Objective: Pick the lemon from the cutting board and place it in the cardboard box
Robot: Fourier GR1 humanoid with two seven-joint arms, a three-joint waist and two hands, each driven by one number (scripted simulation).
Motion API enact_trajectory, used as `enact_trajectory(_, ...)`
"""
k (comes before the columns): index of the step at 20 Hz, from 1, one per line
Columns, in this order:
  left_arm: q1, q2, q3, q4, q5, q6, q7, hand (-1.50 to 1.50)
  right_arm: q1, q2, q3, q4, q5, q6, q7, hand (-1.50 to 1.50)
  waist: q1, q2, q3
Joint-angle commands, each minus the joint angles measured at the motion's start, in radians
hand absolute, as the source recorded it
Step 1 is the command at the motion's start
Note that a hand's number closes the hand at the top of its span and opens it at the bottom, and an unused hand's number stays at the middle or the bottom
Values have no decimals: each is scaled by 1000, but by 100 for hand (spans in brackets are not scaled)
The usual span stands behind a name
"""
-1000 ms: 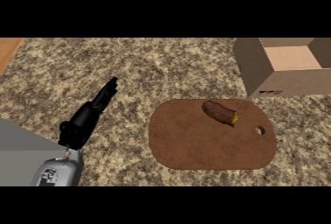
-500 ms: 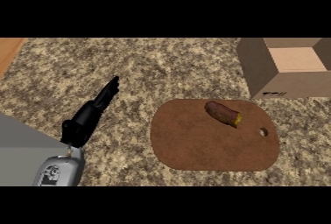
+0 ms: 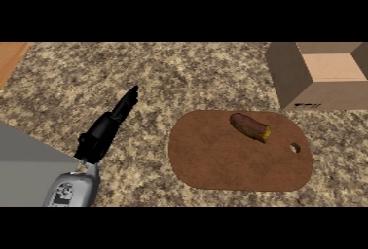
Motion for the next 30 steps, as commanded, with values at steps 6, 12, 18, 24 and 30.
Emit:
enact_trajectory(6, 27, 2, -12, -9, -15, 1, -19, 0, -289, 20, 109, 337, 91, -96, 5, 150, 7, 0, 0)
enact_trajectory(12, -1, -10, -9, 10, -16, 11, -6, 0, -424, -14, 161, 635, 226, -203, -138, 150, 13, 4, 0)
enact_trajectory(18, -64, 30, 54, 66, 42, -39, -16, 0, -486, 23, 230, 861, 350, -333, -258, 150, 17, 9, 1)
enact_trajectory(24, -15, -11, -20, -69, 1, -9, 46, 0, -541, 112, 235, 1072, 387, -394, -240, 150, 33, 9, 2)
enact_trajectory(30, 1, -9, -25, -63, -3, -13, 32, 0, -582, 102, 152, 1268, 326, -345, -265, -150, 55, 18, 3)
